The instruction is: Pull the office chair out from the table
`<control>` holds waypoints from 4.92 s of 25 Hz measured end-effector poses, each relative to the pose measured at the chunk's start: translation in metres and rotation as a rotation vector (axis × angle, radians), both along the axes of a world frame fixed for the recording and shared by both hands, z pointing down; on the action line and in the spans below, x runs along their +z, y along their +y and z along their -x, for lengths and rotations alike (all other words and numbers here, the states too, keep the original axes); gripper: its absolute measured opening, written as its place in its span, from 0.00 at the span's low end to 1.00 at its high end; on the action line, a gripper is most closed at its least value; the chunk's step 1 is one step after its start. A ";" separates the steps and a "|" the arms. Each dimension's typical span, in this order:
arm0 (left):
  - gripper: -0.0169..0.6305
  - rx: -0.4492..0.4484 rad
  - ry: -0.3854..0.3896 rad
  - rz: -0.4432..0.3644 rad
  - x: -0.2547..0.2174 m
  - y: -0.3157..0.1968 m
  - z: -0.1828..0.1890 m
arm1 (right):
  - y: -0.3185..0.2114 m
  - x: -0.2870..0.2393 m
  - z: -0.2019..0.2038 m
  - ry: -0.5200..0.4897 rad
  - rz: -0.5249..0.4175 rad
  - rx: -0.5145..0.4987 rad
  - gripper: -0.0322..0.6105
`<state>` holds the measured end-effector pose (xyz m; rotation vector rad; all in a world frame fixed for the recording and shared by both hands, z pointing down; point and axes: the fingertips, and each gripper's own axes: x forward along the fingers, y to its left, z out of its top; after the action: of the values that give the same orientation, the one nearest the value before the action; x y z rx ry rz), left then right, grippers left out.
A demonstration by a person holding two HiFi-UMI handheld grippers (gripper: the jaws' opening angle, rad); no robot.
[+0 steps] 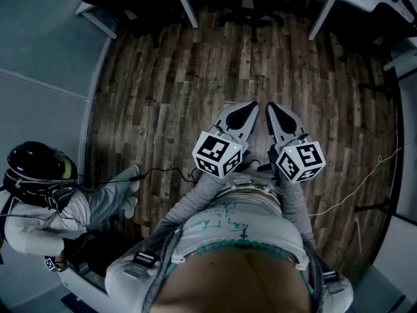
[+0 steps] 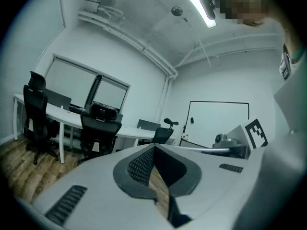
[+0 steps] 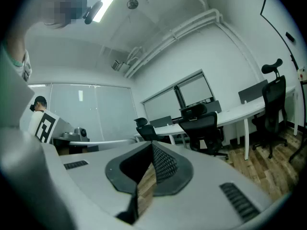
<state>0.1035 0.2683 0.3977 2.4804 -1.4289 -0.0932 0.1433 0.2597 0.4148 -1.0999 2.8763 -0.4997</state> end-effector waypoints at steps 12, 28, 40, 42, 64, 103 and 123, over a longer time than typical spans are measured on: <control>0.04 -0.056 -0.015 0.027 0.009 0.009 -0.017 | 0.003 0.002 -0.024 -0.006 0.004 -0.062 0.08; 0.04 0.021 -0.001 0.033 0.010 -0.076 0.025 | -0.072 0.003 0.027 0.010 0.004 -0.035 0.08; 0.04 0.111 0.017 0.043 0.008 -0.145 0.062 | -0.137 0.005 0.066 0.032 0.011 0.049 0.08; 0.04 0.125 0.016 0.046 0.009 -0.152 0.067 | -0.143 0.006 0.071 0.035 0.014 0.064 0.08; 0.05 0.094 0.029 0.045 0.008 -0.195 0.117 | -0.185 0.004 0.116 0.056 0.020 0.060 0.08; 0.04 -0.055 -0.055 0.020 -0.003 -0.369 0.056 | -0.377 -0.004 0.060 0.007 0.008 -0.108 0.08; 0.04 0.056 -0.014 0.010 -0.012 -0.465 0.092 | -0.461 -0.011 0.096 0.037 -0.004 -0.013 0.08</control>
<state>0.0118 -0.1966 0.3861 2.5154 -1.3600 -0.0574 0.0468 -0.2012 0.4042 -1.1019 2.9169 -0.4791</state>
